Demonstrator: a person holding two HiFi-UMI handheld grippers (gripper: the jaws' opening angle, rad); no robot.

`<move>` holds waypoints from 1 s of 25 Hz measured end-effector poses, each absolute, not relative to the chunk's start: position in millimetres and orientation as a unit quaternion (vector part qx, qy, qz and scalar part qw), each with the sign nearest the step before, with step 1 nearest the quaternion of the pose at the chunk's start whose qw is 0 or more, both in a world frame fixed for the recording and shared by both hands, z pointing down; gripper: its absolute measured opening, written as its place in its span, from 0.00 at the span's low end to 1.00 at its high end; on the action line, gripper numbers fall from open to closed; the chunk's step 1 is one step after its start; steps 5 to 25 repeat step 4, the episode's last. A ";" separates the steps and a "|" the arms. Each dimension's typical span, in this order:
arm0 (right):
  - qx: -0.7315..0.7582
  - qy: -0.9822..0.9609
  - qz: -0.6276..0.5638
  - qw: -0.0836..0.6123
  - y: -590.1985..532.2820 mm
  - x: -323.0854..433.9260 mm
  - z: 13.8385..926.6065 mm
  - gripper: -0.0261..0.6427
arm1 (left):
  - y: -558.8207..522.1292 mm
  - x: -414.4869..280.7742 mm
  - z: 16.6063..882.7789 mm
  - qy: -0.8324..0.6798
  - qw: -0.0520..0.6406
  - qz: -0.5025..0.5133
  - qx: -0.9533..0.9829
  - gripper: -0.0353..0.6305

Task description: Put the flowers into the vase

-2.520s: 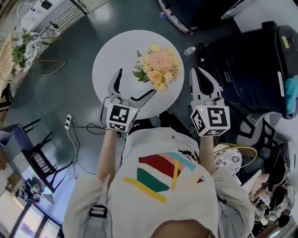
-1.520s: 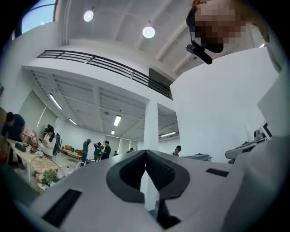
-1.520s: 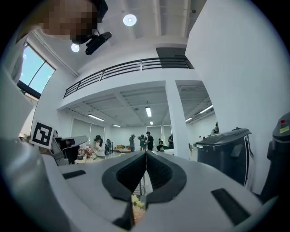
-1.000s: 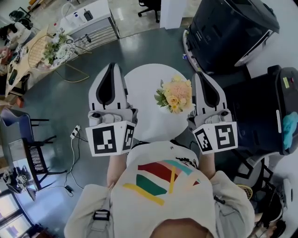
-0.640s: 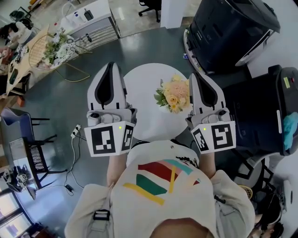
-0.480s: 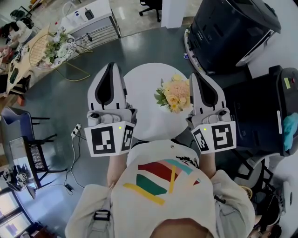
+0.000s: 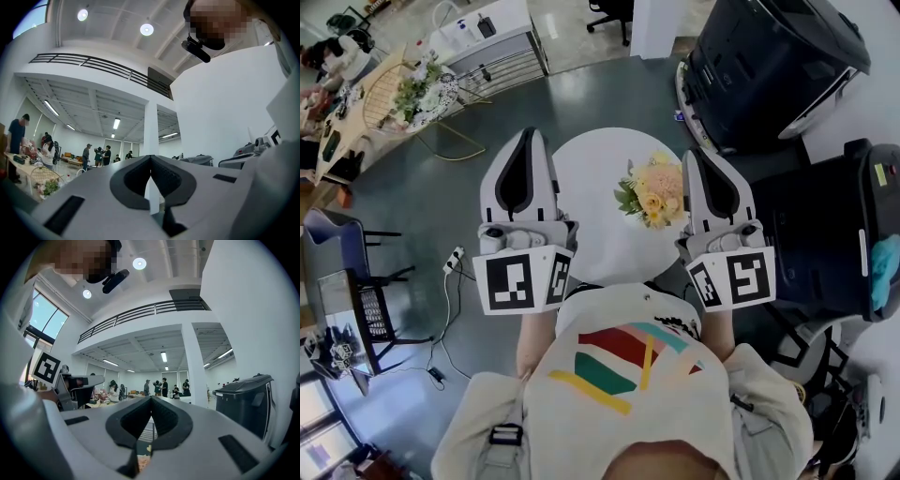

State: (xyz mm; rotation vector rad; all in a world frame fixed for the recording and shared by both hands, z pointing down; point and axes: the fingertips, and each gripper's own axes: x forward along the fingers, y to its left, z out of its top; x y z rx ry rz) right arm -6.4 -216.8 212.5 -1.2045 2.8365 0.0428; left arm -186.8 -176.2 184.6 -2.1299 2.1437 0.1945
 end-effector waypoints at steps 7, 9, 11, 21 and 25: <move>-0.390 0.920 0.014 0.030 -216.6 -7.1 211.9 0.06 | -175.6 -188.4 184.5 0.707 0.056 0.064 -0.702 0.07; -0.390 0.920 0.014 0.030 -216.6 -7.1 211.9 0.06 | -175.6 -188.4 184.5 0.707 0.056 0.064 -0.702 0.07; -0.390 0.920 0.014 0.030 -216.6 -7.1 211.9 0.06 | -175.6 -188.4 184.5 0.707 0.056 0.064 -0.702 0.07; -0.390 0.920 0.014 0.030 -216.6 -7.1 211.9 0.06 | -175.6 -188.4 184.5 0.707 0.056 0.064 -0.702 0.07; -0.390 0.920 0.014 0.030 -216.6 -7.1 211.9 0.06 | -175.6 -188.4 184.5 0.707 0.056 0.064 -0.702 0.07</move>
